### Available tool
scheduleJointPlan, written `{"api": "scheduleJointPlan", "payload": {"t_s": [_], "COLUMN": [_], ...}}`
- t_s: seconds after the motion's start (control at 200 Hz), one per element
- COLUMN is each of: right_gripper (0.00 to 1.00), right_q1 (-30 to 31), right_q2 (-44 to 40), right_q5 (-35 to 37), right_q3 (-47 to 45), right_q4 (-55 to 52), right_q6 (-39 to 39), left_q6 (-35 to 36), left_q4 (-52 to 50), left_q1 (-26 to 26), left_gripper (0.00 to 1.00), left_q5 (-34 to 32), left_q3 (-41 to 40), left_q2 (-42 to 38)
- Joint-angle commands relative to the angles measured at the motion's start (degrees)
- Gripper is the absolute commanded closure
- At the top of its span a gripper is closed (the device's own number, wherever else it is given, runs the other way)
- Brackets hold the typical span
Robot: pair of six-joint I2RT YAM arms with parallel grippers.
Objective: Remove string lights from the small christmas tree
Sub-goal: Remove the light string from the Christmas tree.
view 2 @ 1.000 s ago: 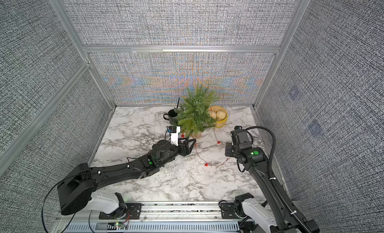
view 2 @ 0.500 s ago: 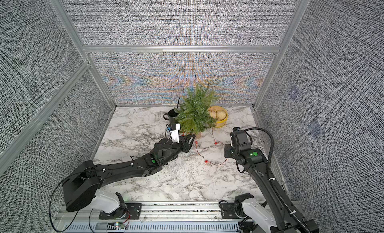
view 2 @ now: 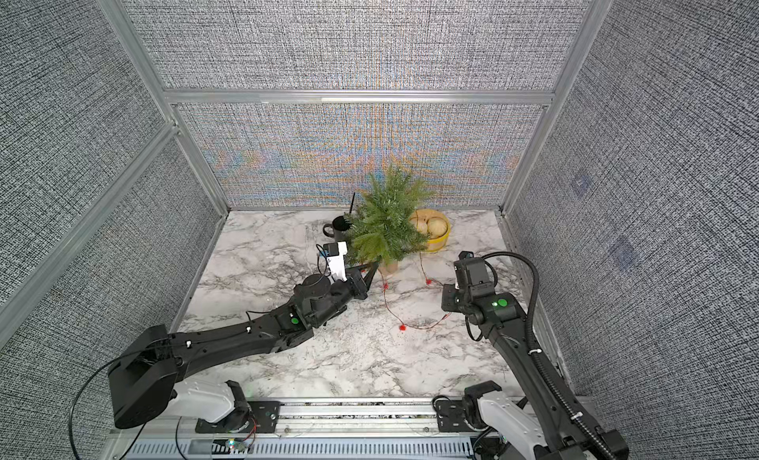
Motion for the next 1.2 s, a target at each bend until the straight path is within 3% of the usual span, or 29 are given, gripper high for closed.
{"api": "scheduleJointPlan", "payload": {"t_s": [0.0, 0.105, 0.23, 0.46, 0.7, 0.991, 1.196], "right_gripper": [1.00, 1.00, 1.00, 1.00, 1.00, 1.00, 1.00], "right_q1": [0.02, 0.09, 0.16, 0.25, 0.38, 0.54, 0.66], "right_q2": [0.26, 0.66, 0.90, -1.52, -3.77, -4.01, -3.08], "right_q5": [-0.81, -1.50, -1.79, -2.38, -3.06, -3.82, -5.01], "right_q3": [0.00, 0.30, 1.05, 0.36, -0.95, -1.80, -2.08], "right_q4": [1.42, 1.60, 0.92, -1.17, -2.61, -2.54, -1.47], "right_q6": [-0.18, -0.09, -0.28, -0.20, 0.19, -0.01, 0.17], "left_q6": [-0.96, -1.14, -0.95, 0.25, -1.25, -0.94, 2.63], "left_q4": [-1.60, -2.77, -2.20, 2.32, 3.39, 2.07, 3.91], "left_q1": [0.00, -0.01, -0.02, -0.88, -1.15, -1.15, -1.15], "left_gripper": [0.92, 0.90, 0.69, 0.51, 0.54, 0.62, 0.47], "left_q5": [-0.85, -0.62, 1.37, 3.36, 0.28, -5.78, -0.08], "left_q3": [-1.04, -1.52, -1.55, -1.55, -3.08, -8.61, -5.84], "left_q2": [-1.21, -1.50, 0.54, 5.58, 8.18, 3.45, 4.94]}}
